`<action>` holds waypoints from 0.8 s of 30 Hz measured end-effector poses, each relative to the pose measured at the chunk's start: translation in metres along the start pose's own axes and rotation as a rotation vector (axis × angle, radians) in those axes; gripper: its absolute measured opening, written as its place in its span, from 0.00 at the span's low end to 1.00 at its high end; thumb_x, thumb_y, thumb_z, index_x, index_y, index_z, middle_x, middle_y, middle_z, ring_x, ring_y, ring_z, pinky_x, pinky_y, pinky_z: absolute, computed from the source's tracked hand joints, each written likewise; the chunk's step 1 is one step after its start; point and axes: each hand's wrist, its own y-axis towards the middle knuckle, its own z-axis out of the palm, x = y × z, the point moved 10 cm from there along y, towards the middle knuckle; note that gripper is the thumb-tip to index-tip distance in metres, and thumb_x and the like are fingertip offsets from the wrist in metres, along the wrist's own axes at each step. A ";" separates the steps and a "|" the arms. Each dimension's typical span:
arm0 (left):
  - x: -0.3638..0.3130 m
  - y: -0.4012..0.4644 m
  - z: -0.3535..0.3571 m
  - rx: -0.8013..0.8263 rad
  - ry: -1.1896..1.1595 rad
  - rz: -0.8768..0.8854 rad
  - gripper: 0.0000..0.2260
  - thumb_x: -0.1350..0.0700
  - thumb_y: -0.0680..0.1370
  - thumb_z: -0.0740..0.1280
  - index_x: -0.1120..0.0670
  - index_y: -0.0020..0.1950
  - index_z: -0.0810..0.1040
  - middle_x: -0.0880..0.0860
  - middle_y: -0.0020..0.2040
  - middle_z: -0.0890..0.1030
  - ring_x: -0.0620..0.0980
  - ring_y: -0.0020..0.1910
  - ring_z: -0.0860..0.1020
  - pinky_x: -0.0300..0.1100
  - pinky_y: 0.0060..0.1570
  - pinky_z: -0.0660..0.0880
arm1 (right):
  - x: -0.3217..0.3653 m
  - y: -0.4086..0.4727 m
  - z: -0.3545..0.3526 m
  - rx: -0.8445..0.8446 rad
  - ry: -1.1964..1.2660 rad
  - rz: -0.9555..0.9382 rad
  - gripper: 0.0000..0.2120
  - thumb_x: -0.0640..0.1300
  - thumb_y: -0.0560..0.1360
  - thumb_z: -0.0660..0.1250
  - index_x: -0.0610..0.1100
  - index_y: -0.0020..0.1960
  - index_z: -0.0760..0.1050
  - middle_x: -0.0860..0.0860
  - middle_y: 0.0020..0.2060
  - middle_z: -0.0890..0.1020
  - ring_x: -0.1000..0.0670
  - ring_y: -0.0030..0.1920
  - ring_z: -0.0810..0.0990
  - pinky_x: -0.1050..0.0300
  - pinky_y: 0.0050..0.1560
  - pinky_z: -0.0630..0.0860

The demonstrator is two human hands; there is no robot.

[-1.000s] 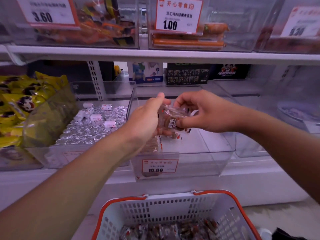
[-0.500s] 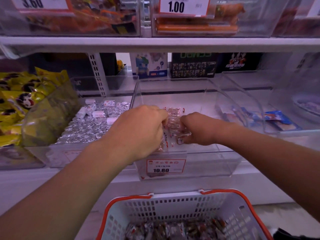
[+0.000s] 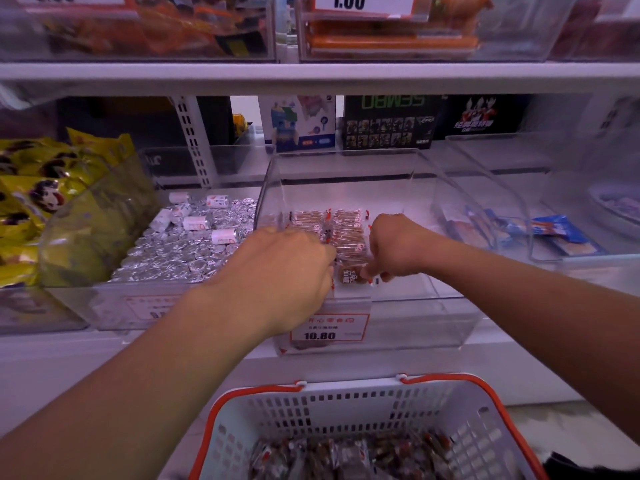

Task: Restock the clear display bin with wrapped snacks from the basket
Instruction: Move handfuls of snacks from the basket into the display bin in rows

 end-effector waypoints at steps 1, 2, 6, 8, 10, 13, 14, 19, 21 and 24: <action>0.000 0.000 0.000 -0.005 -0.004 0.001 0.08 0.48 0.83 0.52 0.45 0.46 0.67 0.48 0.49 0.78 0.51 0.48 0.76 0.48 0.55 0.69 | 0.000 0.000 -0.001 -0.011 0.043 0.005 0.16 0.42 0.67 0.79 0.44 0.32 0.72 0.52 0.28 0.77 0.50 0.37 0.84 0.55 0.45 0.82; 0.000 -0.001 0.001 -0.009 -0.006 0.002 0.08 0.48 0.83 0.52 0.45 0.45 0.65 0.48 0.49 0.78 0.51 0.46 0.75 0.48 0.55 0.69 | 0.000 0.000 -0.001 -0.022 0.080 0.013 0.17 0.41 0.67 0.80 0.44 0.31 0.71 0.52 0.28 0.77 0.49 0.37 0.85 0.56 0.44 0.82; 0.001 -0.001 0.003 -0.033 -0.007 -0.002 0.09 0.48 0.83 0.52 0.46 0.45 0.66 0.47 0.47 0.78 0.50 0.43 0.72 0.47 0.53 0.69 | -0.004 -0.001 -0.002 -0.043 0.069 0.039 0.18 0.43 0.67 0.79 0.44 0.31 0.69 0.51 0.29 0.77 0.52 0.32 0.82 0.63 0.32 0.76; 0.001 0.000 0.001 -0.065 -0.028 -0.002 0.09 0.48 0.82 0.54 0.47 0.46 0.70 0.48 0.47 0.79 0.51 0.45 0.76 0.47 0.52 0.70 | -0.006 -0.003 -0.008 -0.065 0.033 0.039 0.20 0.47 0.67 0.80 0.44 0.32 0.68 0.50 0.31 0.78 0.50 0.34 0.83 0.62 0.31 0.74; 0.002 0.000 -0.002 -0.095 -0.057 -0.010 0.10 0.48 0.81 0.55 0.48 0.48 0.75 0.48 0.47 0.81 0.51 0.45 0.77 0.47 0.50 0.73 | -0.008 -0.007 -0.022 -0.119 -0.012 0.053 0.18 0.51 0.67 0.79 0.41 0.39 0.74 0.48 0.35 0.80 0.47 0.41 0.84 0.59 0.36 0.75; 0.003 -0.003 -0.009 -0.139 -0.108 -0.011 0.11 0.48 0.81 0.58 0.49 0.49 0.78 0.49 0.46 0.81 0.51 0.45 0.78 0.48 0.50 0.77 | -0.005 -0.024 -0.047 -0.273 -0.038 0.049 0.19 0.54 0.71 0.75 0.40 0.51 0.80 0.45 0.45 0.83 0.45 0.47 0.82 0.52 0.49 0.79; 0.002 -0.006 -0.013 -0.161 -0.129 0.002 0.10 0.48 0.81 0.59 0.50 0.48 0.78 0.49 0.45 0.81 0.51 0.44 0.79 0.48 0.49 0.77 | 0.000 -0.036 -0.058 -0.370 -0.031 0.008 0.15 0.54 0.73 0.73 0.42 0.49 0.82 0.47 0.43 0.84 0.45 0.45 0.82 0.50 0.49 0.80; -0.028 -0.047 -0.050 -0.483 -0.234 0.322 0.10 0.53 0.76 0.64 0.51 0.34 0.73 0.48 0.28 0.74 0.51 0.27 0.72 0.42 0.28 0.71 | 0.052 -0.158 -0.080 -0.892 -0.041 -0.487 0.17 0.49 0.75 0.65 0.48 0.30 0.65 0.52 0.24 0.69 0.46 0.25 0.71 0.55 0.27 0.70; -0.049 -0.070 -0.043 -0.528 -0.299 0.450 0.13 0.56 0.71 0.66 0.49 0.31 0.65 0.49 0.25 0.70 0.53 0.24 0.70 0.40 0.25 0.65 | 0.063 -0.186 -0.038 -0.793 -0.039 -0.635 0.17 0.45 0.72 0.67 0.49 0.30 0.61 0.50 0.23 0.71 0.44 0.24 0.71 0.55 0.25 0.66; -0.093 -0.083 0.037 -0.210 -0.286 0.489 0.14 0.56 0.69 0.68 0.49 0.31 0.62 0.50 0.25 0.68 0.56 0.25 0.70 0.41 0.26 0.63 | 0.051 -0.171 0.079 -0.261 -0.131 -0.512 0.14 0.47 0.72 0.67 0.47 0.31 0.67 0.46 0.29 0.79 0.41 0.30 0.78 0.57 0.28 0.66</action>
